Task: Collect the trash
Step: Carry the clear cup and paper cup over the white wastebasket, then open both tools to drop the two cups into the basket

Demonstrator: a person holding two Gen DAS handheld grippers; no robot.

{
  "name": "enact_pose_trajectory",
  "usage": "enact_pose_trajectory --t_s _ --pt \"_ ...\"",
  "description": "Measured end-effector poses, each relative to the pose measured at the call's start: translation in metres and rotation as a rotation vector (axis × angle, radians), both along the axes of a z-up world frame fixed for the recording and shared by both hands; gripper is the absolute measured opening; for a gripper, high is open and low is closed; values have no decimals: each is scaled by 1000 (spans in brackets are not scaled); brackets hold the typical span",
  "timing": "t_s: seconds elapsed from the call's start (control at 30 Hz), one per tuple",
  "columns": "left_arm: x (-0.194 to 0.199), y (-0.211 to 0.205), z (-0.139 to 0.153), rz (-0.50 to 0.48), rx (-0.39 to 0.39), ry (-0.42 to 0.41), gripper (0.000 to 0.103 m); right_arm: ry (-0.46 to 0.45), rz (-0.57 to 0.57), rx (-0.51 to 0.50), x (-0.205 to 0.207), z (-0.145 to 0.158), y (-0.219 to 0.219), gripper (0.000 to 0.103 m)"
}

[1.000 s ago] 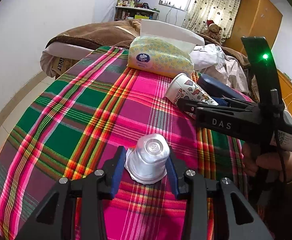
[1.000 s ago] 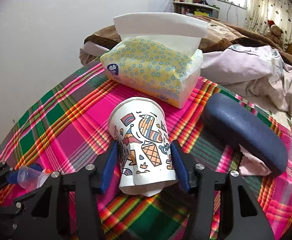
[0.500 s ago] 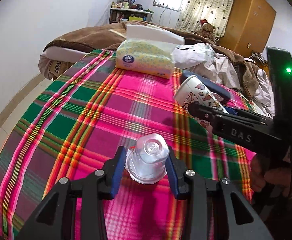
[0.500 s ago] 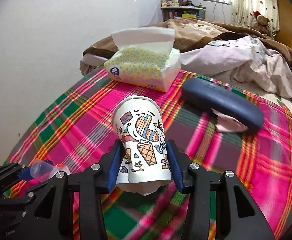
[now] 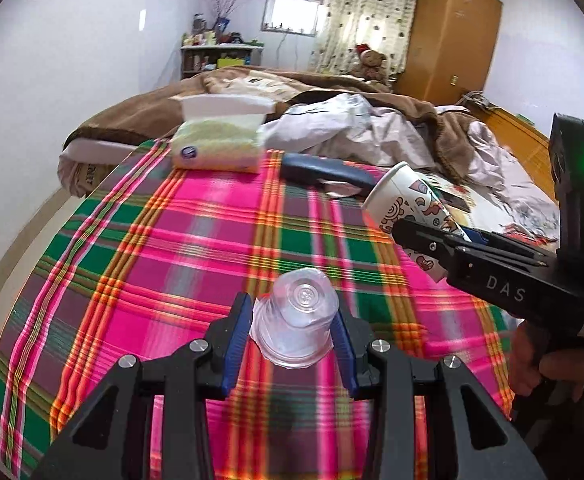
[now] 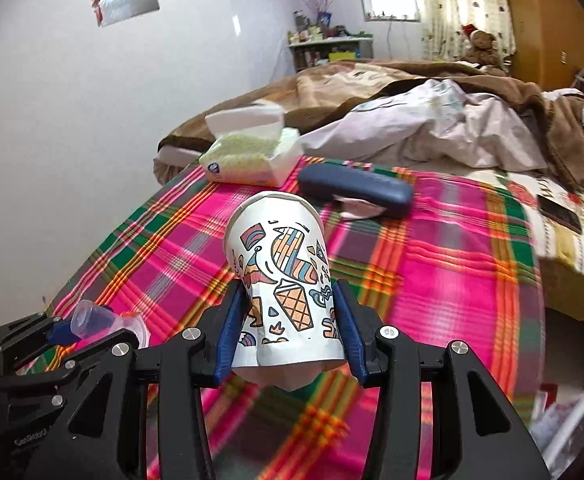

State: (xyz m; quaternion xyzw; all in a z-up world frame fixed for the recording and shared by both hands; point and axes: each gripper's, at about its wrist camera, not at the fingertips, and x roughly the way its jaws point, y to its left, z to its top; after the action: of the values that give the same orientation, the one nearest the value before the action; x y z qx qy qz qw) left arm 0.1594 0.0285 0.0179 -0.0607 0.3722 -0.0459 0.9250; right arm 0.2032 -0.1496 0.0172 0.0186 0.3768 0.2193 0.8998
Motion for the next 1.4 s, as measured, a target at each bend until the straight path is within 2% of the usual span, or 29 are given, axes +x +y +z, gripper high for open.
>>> enact_pose_trajectory --t_s 0.27,0.77,1.13,1.4 --pt "-16 -50 14 -93 17 -39 41 -25 -104 24 -34 10 -56 46" --pt "-27 -159 26 -312 14 -71 41 -54 -367 6 -85 13 -160 47" --pt "-30 -246 25 -487 -8 -47 41 -27 -567 -40 -113 5 -226 47" --pt "-38 -296 15 -573 11 -20 41 12 -655 -57 -124 -5 -261 47"
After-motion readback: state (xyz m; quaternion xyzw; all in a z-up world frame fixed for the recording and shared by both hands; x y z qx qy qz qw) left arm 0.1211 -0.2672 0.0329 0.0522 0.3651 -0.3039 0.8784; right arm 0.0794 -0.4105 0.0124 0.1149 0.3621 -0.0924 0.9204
